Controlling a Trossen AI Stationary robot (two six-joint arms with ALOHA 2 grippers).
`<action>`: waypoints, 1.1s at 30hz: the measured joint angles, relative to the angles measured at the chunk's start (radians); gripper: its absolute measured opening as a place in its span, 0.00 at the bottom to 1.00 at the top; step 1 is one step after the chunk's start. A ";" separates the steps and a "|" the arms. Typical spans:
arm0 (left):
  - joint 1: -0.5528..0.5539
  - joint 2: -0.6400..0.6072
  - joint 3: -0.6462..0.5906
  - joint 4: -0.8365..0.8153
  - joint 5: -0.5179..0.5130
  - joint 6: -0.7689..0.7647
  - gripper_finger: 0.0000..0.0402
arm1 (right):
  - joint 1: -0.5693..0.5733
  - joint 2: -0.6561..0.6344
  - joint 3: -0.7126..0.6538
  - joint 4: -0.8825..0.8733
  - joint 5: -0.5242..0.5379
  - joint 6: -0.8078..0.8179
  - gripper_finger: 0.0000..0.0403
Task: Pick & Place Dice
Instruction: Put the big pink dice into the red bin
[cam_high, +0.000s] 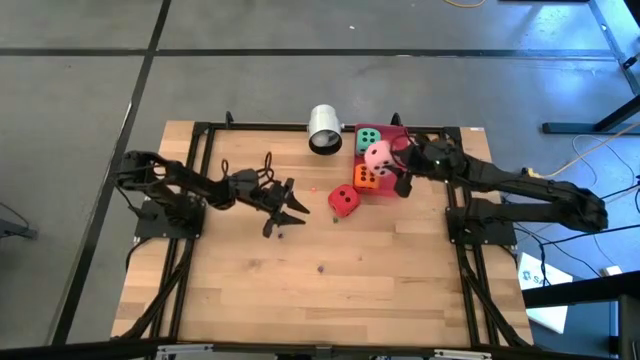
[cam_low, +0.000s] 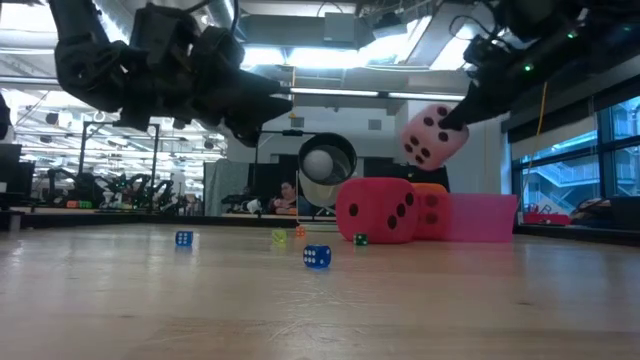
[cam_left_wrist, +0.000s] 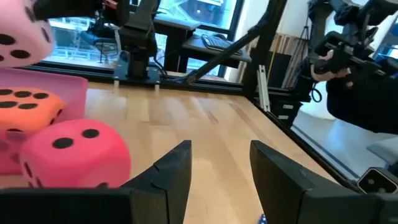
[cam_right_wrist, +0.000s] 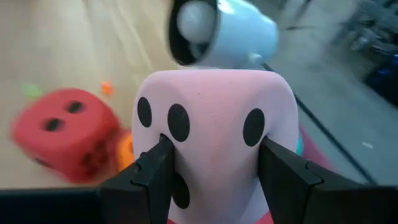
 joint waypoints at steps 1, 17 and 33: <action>0.014 0.000 0.000 0.000 0.014 0.005 0.39 | -0.006 0.013 0.021 -0.030 0.023 -0.010 0.48; 0.166 0.000 0.000 0.000 0.146 0.027 0.39 | -0.037 0.328 0.254 -0.344 0.219 -0.112 0.48; 0.194 0.000 0.000 0.000 0.193 0.017 0.39 | -0.032 0.401 0.301 -0.485 0.269 -0.106 0.48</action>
